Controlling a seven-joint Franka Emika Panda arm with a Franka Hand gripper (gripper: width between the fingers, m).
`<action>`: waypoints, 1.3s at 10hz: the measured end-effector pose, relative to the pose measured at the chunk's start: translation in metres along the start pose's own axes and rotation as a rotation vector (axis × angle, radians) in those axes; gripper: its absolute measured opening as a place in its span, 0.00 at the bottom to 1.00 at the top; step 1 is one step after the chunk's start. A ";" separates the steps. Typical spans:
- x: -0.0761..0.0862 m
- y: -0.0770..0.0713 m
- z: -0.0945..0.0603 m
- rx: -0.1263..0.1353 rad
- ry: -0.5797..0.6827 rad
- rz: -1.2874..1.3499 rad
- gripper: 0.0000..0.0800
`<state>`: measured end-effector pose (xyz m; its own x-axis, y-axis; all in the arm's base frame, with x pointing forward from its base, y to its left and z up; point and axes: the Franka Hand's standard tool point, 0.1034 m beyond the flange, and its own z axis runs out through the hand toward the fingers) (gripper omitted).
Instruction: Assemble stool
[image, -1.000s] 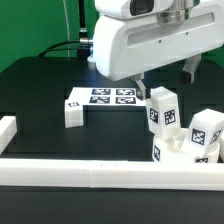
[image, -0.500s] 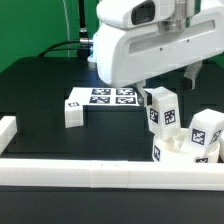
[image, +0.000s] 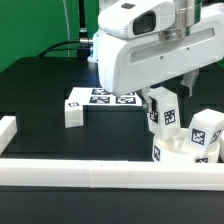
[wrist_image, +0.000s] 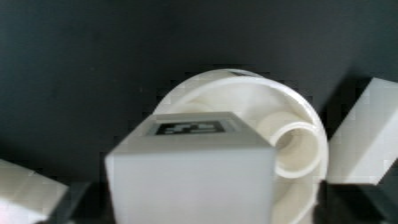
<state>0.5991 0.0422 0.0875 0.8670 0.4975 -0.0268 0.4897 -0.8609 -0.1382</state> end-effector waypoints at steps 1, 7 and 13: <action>0.001 0.000 0.000 0.000 0.001 -0.009 0.47; 0.001 -0.002 0.000 0.007 0.004 0.056 0.42; 0.006 -0.009 0.000 0.043 0.016 0.580 0.42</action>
Offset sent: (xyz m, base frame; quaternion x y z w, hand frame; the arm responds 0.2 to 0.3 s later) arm 0.0000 0.0000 0.0000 0.0000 0.0000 0.0000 1.0000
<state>0.6003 0.0529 0.0882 0.9939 -0.0564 -0.0950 -0.0699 -0.9869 -0.1455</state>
